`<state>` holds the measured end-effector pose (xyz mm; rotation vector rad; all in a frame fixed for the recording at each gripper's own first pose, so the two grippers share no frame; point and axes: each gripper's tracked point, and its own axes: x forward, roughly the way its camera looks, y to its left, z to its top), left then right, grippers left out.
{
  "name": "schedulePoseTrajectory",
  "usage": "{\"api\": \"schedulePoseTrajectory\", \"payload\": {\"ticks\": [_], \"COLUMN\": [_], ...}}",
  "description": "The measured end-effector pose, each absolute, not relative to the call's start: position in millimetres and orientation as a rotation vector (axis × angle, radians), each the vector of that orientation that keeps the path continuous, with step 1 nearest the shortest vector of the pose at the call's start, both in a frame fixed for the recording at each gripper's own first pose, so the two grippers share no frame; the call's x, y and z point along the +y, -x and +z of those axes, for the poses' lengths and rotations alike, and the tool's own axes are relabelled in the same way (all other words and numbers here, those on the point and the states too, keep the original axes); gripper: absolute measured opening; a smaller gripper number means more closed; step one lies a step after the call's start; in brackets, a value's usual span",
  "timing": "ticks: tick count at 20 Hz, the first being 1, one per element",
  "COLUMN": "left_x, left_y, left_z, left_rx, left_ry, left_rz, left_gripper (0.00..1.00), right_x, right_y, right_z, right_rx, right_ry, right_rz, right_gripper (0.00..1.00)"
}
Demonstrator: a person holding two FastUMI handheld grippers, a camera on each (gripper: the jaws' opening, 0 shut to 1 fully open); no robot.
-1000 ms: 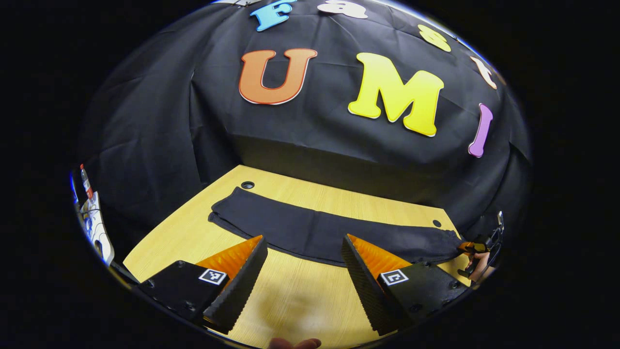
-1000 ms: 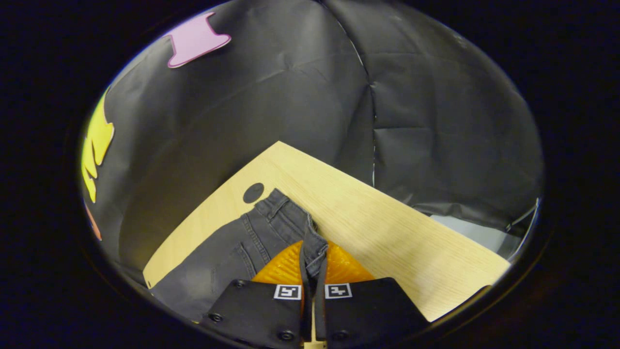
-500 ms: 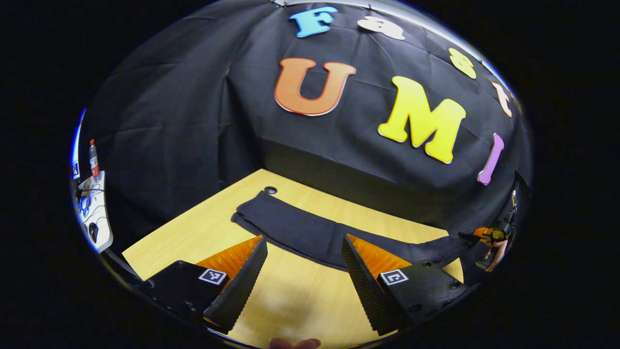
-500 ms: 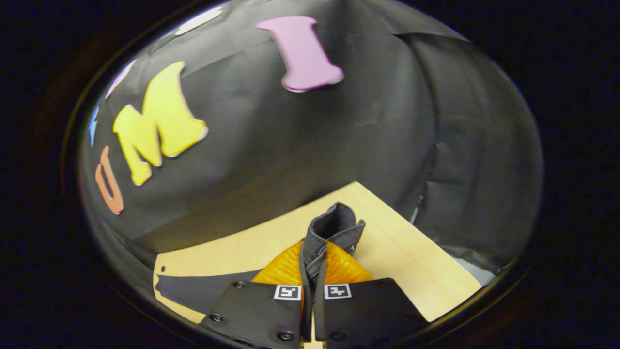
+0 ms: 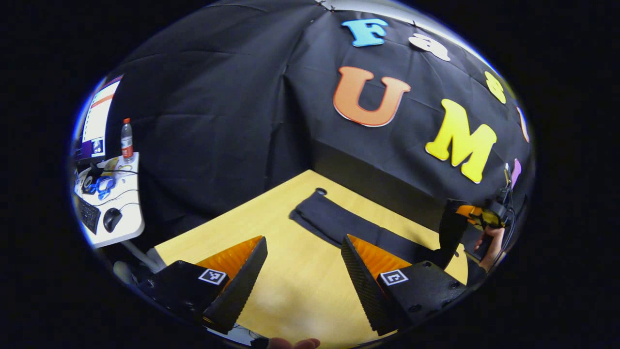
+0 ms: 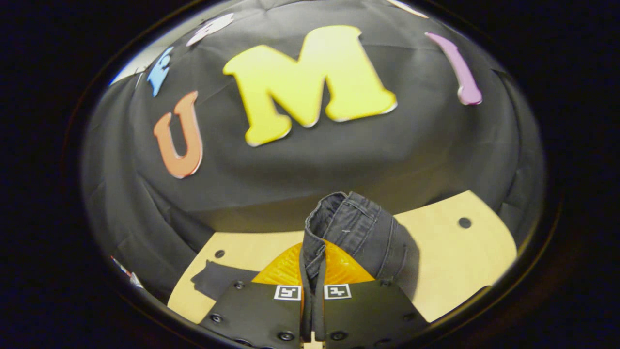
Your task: Grasp the waist and the cuffs of the jeans and fold them to make the two legs overlap; first hold the waist and fold one-third of the jeans toward the cuffs, then hold the cuffs and fold the remaining one-third in the same direction to finish folding.
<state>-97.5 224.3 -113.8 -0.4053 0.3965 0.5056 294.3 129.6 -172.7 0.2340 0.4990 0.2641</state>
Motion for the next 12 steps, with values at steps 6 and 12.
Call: {"api": "schedulePoseTrajectory", "payload": {"ticks": [6,12], "left_x": [273.2,285.5], "left_y": [135.0,113.5], "left_z": [-124.6,-136.8], "left_rx": [0.416,0.419], "left_ry": [0.439,0.482], "left_rz": [0.604,0.608], "left_gripper": [0.99,0.99], "right_x": [226.1,242.2], "right_y": [-267.3,-264.8], "right_z": [-314.4,-358.2], "right_rx": [0.667,0.695], "right_ry": [-0.004,0.191], "right_rz": [0.303,0.302], "right_gripper": [0.00,0.04]}}
